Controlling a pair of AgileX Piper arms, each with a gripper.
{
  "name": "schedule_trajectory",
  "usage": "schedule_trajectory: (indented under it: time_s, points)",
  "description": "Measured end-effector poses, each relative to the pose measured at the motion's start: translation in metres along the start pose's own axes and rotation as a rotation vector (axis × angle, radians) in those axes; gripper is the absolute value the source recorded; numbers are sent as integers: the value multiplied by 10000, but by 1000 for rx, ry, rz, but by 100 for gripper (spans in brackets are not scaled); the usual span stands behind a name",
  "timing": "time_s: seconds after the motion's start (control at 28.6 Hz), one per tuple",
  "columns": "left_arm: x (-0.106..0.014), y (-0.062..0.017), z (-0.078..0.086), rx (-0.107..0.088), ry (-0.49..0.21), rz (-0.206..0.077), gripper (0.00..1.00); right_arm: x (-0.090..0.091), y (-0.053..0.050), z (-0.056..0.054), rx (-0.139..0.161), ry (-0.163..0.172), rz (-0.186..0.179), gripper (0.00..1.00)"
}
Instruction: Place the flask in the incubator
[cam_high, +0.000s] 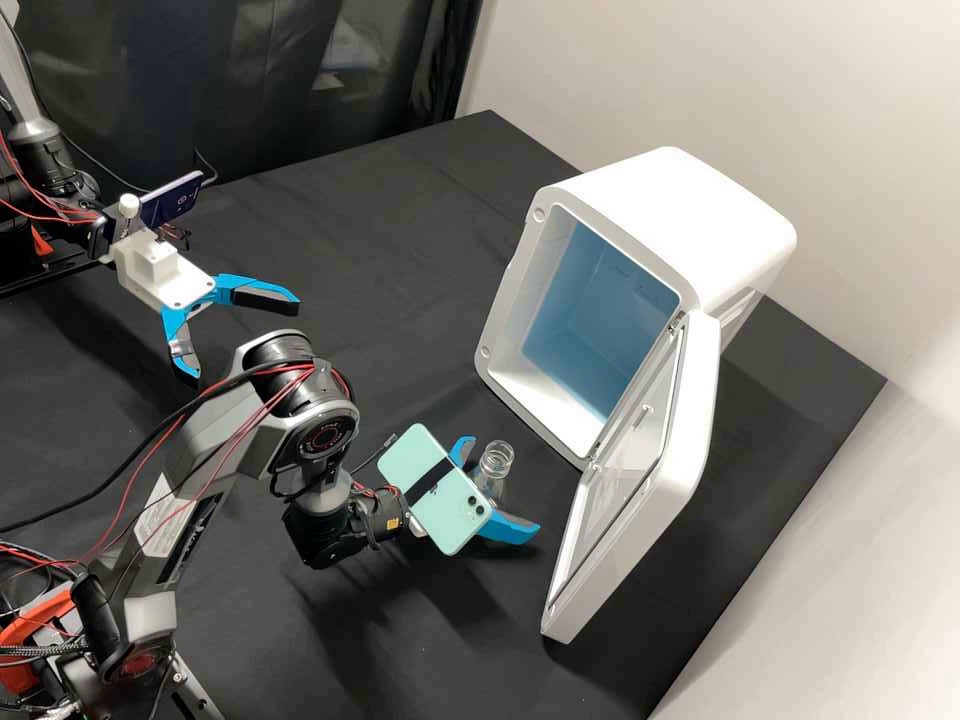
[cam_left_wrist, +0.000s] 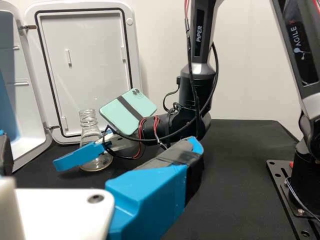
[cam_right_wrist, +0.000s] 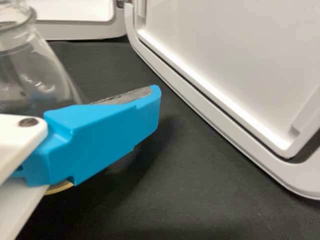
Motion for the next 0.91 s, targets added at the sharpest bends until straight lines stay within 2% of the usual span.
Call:
schedule_trajectory:
  time_s: [0.14,0.35,0.49,0.63,0.77,0.84,0.91]
  points:
    - [0,-1,5,0,-2,0,100,27,40,21,47,-16,16,0]
    - [0,-1,5,0,-2,0,100,29,33,35,108,-30,6,0]
    - [-4,13,-9,1,2,5,100,29,33,35,127,-30,6,0]
    - [-10,43,-104,2,37,16,100,29,33,35,129,-30,6,0]
    - [-28,86,-310,-12,119,34,100,29,33,35,131,-30,6,0]
    - [-45,113,-404,-27,156,46,100,29,33,35,133,-30,6,0]
    - [-57,125,-464,-28,173,49,100,29,33,35,133,-30,6,0]
